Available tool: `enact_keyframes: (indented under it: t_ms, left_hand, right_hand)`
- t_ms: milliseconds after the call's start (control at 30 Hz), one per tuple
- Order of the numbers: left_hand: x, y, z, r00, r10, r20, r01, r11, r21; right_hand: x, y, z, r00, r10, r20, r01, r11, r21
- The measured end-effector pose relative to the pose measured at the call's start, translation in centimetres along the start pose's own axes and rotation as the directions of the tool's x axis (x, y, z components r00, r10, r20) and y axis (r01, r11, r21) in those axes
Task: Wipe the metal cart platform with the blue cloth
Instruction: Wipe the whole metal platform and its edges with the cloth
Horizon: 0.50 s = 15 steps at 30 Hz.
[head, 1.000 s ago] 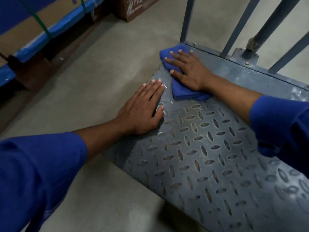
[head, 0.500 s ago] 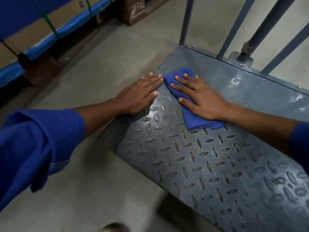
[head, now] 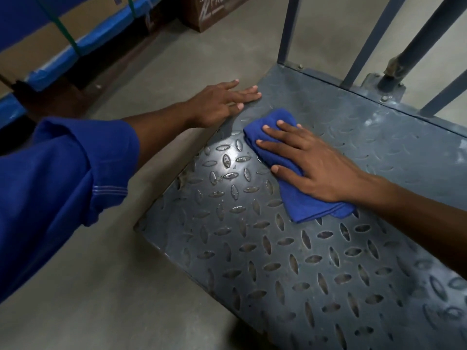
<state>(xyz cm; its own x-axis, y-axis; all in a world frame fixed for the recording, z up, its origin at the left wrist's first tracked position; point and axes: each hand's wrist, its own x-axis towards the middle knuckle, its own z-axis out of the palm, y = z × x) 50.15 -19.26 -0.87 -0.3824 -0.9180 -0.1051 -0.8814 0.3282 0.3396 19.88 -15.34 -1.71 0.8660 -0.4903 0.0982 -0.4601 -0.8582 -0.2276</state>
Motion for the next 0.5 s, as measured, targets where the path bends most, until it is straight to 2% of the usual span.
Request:
enact_keyframes:
  t_ms: [100, 300, 367, 433, 500]
  left_hand:
    - [0.5, -1.0, 0.2, 1.000, 0.016, 0.018, -0.016, 1.000, -0.020]
    - [0.5, -1.5, 0.7, 0.998, 0.066, -0.013, -0.066, 0.998, 0.003]
    - [0.5, -1.9, 1.2, 0.995, 0.102, -0.023, -0.101, 0.995, 0.013]
    - [0.5, -2.1, 1.3, 0.993, 0.118, -0.032, -0.117, 0.993, 0.026]
    - [0.1, -1.6, 1.0, 0.992, 0.122, -0.037, -0.121, 0.992, 0.041]
  right_hand:
    - [0.7, 1.1, -0.1, 1.000, -0.003, -0.003, 0.003, 1.000, -0.007]
    - [3.8, 1.9, -0.2, 0.979, 0.193, -0.068, -0.194, 0.981, -0.007]
    - [4.1, -0.8, 0.3, 0.993, 0.112, -0.034, -0.113, 0.994, -0.016]
    - [3.8, -5.1, 1.5, 0.999, -0.050, 0.001, 0.050, 0.999, -0.005]
    - [3.1, -8.8, 2.8, 0.970, -0.236, 0.058, 0.234, 0.972, 0.037]
